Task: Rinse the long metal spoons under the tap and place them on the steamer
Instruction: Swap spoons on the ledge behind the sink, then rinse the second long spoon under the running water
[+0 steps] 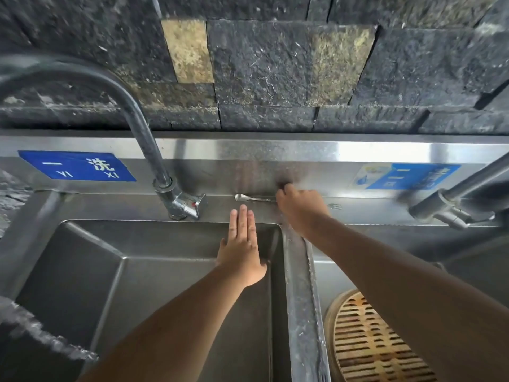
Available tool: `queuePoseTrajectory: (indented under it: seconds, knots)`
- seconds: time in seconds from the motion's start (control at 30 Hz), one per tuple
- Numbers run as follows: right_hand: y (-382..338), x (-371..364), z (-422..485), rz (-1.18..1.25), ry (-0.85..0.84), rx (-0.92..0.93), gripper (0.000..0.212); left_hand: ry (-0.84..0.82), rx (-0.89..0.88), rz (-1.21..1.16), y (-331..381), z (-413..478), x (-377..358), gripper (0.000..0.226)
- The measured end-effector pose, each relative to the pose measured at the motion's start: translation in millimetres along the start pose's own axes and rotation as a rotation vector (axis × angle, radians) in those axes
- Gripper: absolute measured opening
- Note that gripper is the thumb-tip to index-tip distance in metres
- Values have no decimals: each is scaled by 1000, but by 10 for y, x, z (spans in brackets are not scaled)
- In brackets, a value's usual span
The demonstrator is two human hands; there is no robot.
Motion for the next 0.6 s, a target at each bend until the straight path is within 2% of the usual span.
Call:
queuePoseTrajectory:
  seconds: [0.13, 0.2, 0.3, 0.4, 0.47, 0.53, 0.6]
  knots:
    - [-10, 186, -263, 7, -5, -19, 45, -123, -15, 12, -66, -9, 261, 102]
    - [-21, 254, -456, 46, 8, -51, 47, -139, 14, 1, -65, -44, 370, 85]
    - [-242, 471, -861, 140, 62, -157, 43, -125, 98, -190, -79, -354, 585, 47]
    - [-701, 659, -1195, 305, 78, -263, 39, -83, 166, -562, -186, -809, 693, 24]
    - [-1116, 754, -1331, 379, 57, -282, 40, -147, 271, -1012, -320, -1155, 737, 15]
    - [-1571, 829, -1431, 447, 72, -266, 35, -210, 363, -1430, -484, -1451, 793, 15]
    - [-1996, 908, -1522, 523, 89, -263, 27, -157, 422, -1636, -693, -1685, 836, 15]
Point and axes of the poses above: each hand's wrist, its own z-axis towards the middle knuckle, its own x-axis out of the back of the hand, y = z × x, the point moved 1 cm from there along z, towards the middle knuckle, and after that the axes turned 5 degrees about x, right-handed, at the moved point
